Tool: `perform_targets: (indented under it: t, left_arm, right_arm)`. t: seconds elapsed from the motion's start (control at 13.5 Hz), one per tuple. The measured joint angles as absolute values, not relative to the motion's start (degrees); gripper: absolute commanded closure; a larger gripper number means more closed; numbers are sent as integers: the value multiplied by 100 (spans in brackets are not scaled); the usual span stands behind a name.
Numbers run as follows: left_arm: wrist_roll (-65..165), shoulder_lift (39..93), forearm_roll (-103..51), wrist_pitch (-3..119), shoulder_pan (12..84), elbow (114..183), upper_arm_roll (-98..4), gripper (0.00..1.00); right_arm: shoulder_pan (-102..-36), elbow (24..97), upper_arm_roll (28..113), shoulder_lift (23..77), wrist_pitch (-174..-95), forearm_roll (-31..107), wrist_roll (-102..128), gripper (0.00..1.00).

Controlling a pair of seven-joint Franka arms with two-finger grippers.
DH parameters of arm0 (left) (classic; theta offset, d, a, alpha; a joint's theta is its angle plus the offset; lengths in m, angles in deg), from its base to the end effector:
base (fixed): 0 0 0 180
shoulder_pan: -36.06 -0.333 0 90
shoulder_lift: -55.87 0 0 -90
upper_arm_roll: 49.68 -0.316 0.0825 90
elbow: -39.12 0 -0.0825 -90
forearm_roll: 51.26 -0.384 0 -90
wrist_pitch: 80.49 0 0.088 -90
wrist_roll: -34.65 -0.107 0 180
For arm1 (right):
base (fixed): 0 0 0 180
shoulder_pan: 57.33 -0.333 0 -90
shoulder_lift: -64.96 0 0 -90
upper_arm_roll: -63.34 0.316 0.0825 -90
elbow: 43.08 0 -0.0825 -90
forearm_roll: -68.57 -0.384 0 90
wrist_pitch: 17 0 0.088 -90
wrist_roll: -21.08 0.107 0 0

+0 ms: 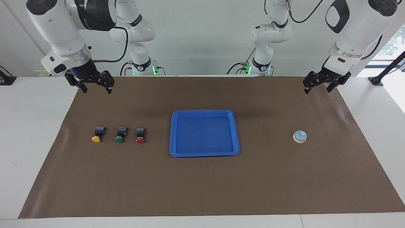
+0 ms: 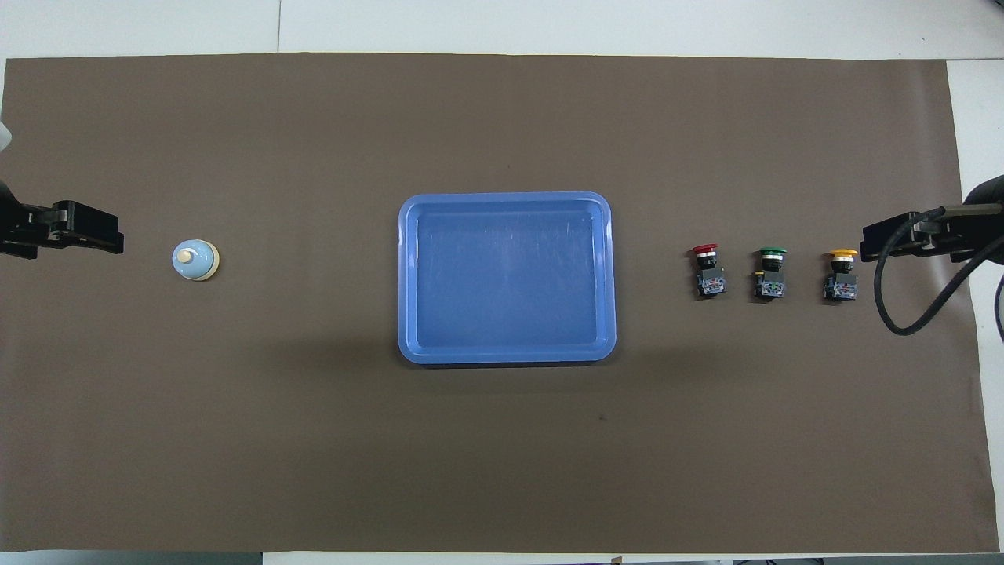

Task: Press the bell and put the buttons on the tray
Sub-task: 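Move the left gripper toward the white bell, then press down on the white bell with the left gripper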

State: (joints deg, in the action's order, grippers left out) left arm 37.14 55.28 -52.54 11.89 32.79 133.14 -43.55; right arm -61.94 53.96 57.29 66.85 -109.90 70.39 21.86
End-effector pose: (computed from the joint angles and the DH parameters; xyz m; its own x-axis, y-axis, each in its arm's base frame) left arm 0.5529 -0.0256 0.6006 0.9998 -0.0074 -0.0174 -0.0078 -0.9997 -0.0242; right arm 0.5454 -0.0178 0.5888 0.9986 -0.0369 -0.0391 -0.0358 -0.9989 0.0287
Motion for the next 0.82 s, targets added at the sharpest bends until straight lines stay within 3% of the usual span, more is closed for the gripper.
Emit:
perform_targets:
  t: [0.82]
  left_arm:
    - [3573,5652,-5254,3086,3180,14980,-4415,100]
  right_arm:
    - [-6194,5396,5729,6685,-10990,7039,2186,0]
